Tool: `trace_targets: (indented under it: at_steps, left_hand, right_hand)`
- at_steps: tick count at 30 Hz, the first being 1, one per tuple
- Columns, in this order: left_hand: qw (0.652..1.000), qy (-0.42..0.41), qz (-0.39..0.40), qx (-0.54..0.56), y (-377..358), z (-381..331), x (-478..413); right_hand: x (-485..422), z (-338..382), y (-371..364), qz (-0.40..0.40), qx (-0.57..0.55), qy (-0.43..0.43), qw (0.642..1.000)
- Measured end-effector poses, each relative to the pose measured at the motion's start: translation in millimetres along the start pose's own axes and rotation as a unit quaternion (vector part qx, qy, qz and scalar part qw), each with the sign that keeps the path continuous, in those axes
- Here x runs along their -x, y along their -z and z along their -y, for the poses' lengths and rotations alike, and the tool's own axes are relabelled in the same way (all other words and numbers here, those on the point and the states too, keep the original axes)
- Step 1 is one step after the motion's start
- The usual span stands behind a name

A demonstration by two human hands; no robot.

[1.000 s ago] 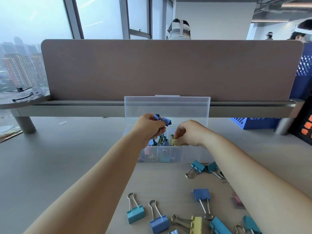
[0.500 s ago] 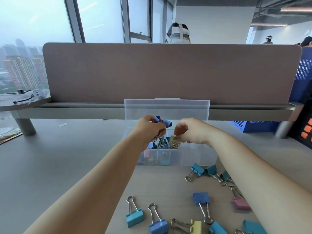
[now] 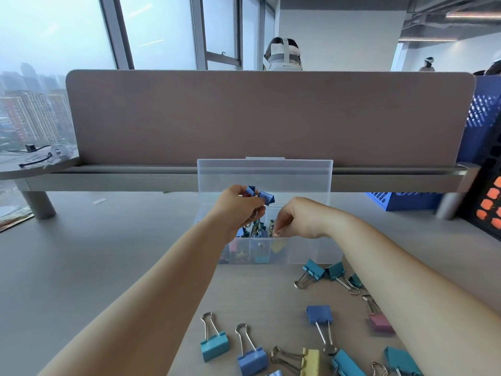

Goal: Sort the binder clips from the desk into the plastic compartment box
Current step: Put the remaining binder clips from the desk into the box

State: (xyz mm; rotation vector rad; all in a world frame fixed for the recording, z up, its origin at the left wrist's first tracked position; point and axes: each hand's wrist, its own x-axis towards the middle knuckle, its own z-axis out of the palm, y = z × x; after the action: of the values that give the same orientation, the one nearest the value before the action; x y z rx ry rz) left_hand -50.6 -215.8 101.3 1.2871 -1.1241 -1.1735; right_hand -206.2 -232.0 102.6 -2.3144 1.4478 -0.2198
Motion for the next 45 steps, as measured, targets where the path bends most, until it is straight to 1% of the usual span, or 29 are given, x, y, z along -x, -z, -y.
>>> trace_targets:
  at_steps: [3, 7, 11, 15, 20, 25, 31, 34, 37, 41, 45]
  left_hand:
    - [1.000, -0.002, 0.001, 0.000, 0.0, -1.4, 0.3]
    - [1.000, -0.001, 0.000, 0.000, -1.1, -0.5, 0.8]
    - [1.000, 0.000, 0.004, -0.002, -1.6, 1.3, 1.5]
    - [1.000, -0.003, 0.005, 0.008, -0.1, 0.5, 2.2]
    - [1.000, -0.003, 0.006, 0.013, 1.8, -0.4, 1.7]
    - [1.000, -0.003, 0.003, 0.013, 0.9, 1.4, 2.9]
    - [0.999, 0.003, 0.009, 0.031, -2.2, 3.8, 2.8]
    - [1.000, 0.005, 0.006, 0.022, -2.2, 3.3, 2.9]
    - [1.000, 0.002, 0.005, 0.016, -0.4, 2.7, 4.3]
    - [1.000, 0.003, 0.008, 0.024, 2.1, 3.5, 4.4]
    - [1.000, 0.008, 0.009, 0.027, 1.2, 3.6, 4.1]
  right_hand:
    - [1.5, 2.7, 1.7, 0.006, -0.009, -0.010, 1.000]
    - [0.8, 5.2, 0.5, -0.001, 0.051, -0.008, 0.999]
    - [-3.5, 4.0, -5.8, -0.005, 0.069, -0.027, 0.997]
    - [-4.0, -1.7, -6.4, -0.040, 0.020, -0.052, 0.998]
    - [0.5, 4.5, 7.5, 0.008, 0.006, -0.069, 0.998]
    - [-1.2, 9.2, 5.5, 0.014, 0.017, -0.076, 0.997]
    - [-0.4, 2.8, -1.3, -0.011, -0.090, -0.121, 0.989]
    - [0.0, 3.9, -0.7, -0.030, -0.107, -0.110, 0.988]
    - [1.8, 4.8, 2.3, -0.059, -0.089, -0.073, 0.992]
    - [2.0, 8.0, -2.9, -0.030, 0.001, -0.038, 0.999]
    - [1.0, 6.4, -1.2, -0.014, 0.001, -0.047, 0.999]
